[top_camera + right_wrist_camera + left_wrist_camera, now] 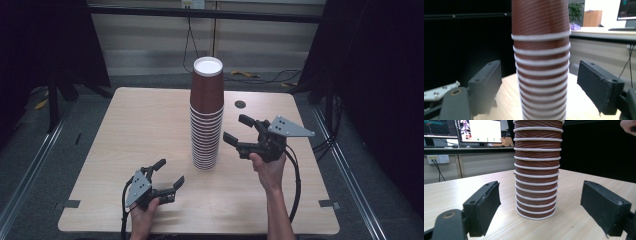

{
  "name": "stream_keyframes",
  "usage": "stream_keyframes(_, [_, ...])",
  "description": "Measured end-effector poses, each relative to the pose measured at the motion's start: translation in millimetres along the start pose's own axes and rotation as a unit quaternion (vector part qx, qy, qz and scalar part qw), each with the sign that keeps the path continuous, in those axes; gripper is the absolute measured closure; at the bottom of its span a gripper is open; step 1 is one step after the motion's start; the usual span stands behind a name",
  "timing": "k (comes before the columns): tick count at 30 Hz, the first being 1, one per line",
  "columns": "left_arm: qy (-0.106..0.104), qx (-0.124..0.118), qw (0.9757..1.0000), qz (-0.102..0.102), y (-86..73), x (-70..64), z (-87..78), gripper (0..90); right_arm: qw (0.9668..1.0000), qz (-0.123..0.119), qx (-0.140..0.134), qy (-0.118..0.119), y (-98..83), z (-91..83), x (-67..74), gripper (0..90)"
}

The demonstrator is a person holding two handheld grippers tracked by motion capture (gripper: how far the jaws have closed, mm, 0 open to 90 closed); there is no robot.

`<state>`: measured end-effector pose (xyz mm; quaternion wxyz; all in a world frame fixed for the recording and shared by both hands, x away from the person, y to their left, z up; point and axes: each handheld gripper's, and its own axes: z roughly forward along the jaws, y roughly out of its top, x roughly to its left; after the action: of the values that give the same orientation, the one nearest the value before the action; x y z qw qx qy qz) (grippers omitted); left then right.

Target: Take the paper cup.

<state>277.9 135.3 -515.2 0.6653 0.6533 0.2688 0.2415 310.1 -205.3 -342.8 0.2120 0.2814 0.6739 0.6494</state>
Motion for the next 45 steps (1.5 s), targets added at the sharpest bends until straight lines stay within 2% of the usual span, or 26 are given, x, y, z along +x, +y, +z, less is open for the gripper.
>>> stream_keyframes(5, [0.0,0.0,1.0,0.0,0.0,0.0,0.0,15.6,0.9997,-0.003,-0.009,0.021,15.2,6.6,0.3,19.4])
stream_keyframes(22, [0.0,0.0,1.0,0.0,0.0,0.0,0.0,15.6,0.9989,-0.033,0.021,0.024,69.1,24.7,-9.3,15.7])
stream_keyframes(23, [0.0,0.0,1.0,0.0,0.0,0.0,0.0,15.6,0.9986,-0.034,0.026,0.03,71.7,25.9,-10.2,15.8])
stream_keyframes(31, [-0.001,0.0,1.0,0.0,0.0,0.1,0.0,15.6,0.9982,-0.033,0.036,0.034,84.4,34.3,-13.1,13.8])
stream_keyframes(34, [-0.002,0.0,1.0,0.0,0.0,0.3,0.0,15.6,0.9977,-0.032,0.043,0.042,92.0,39.3,-13.4,13.6])
stream_keyframes(40, [-0.002,0.0,1.0,0.0,0.0,0.3,0.0,15.7,0.9959,-0.048,0.06,0.049,107.4,48.2,-10.9,13.2])
stream_keyframes(45, [-0.002,0.0,1.0,0.0,0.0,0.2,0.0,15.7,0.9956,-0.041,0.066,0.052,115.1,54.9,-13.7,13.2])
